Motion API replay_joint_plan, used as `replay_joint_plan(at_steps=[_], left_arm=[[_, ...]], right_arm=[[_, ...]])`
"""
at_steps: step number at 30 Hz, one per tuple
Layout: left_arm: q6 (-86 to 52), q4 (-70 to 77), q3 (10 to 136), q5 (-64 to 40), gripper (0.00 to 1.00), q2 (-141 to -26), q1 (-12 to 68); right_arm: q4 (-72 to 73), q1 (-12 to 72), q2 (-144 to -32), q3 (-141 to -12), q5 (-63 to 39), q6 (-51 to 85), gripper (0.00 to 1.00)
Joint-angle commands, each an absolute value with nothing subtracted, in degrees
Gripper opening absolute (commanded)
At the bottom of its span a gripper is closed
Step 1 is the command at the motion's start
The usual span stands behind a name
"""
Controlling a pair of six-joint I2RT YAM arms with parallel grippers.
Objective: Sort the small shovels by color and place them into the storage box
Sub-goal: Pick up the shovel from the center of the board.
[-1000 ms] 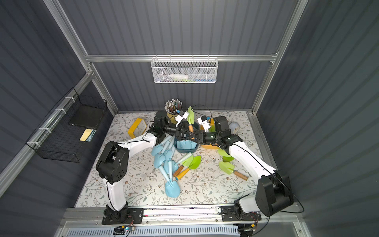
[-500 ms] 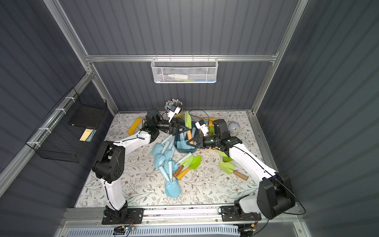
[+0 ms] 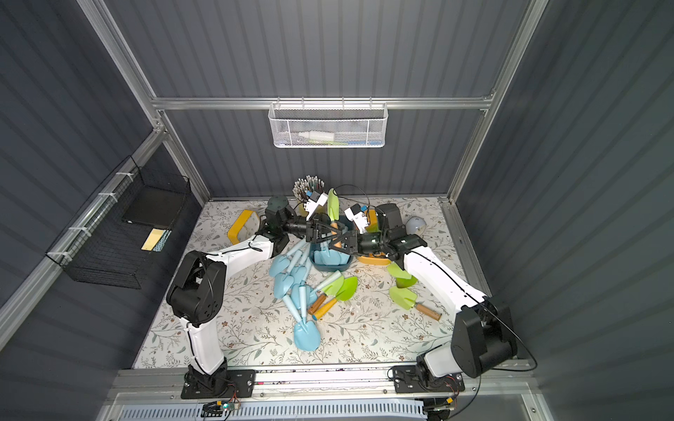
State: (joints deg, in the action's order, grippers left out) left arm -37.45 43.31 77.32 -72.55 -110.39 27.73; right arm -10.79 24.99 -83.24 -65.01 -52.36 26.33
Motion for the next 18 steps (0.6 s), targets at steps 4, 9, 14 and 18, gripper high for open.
replay_joint_plan(at_steps=[4,9,14,18], left_arm=[[-45.44,54.91,77.8,-73.48,0.48,-110.68,28.47],[-45.46,54.22,78.34,-72.51,0.08,-110.74,28.48],[-42.31,45.46,80.68,-66.04,0.0,-111.21,28.45],[-35.53,31.54,89.42,-56.19,0.0,-114.88,28.85]], right_arm=[[-11.07,26.72,-85.63,-67.85,-53.03,23.82,0.1],[-11.26,26.72,-85.49,-66.67,-51.5,23.47,0.1],[-12.29,26.59,-84.62,-66.33,-46.35,22.76,0.11],[-16.01,25.93,-82.97,-66.35,-33.35,22.83,0.36]])
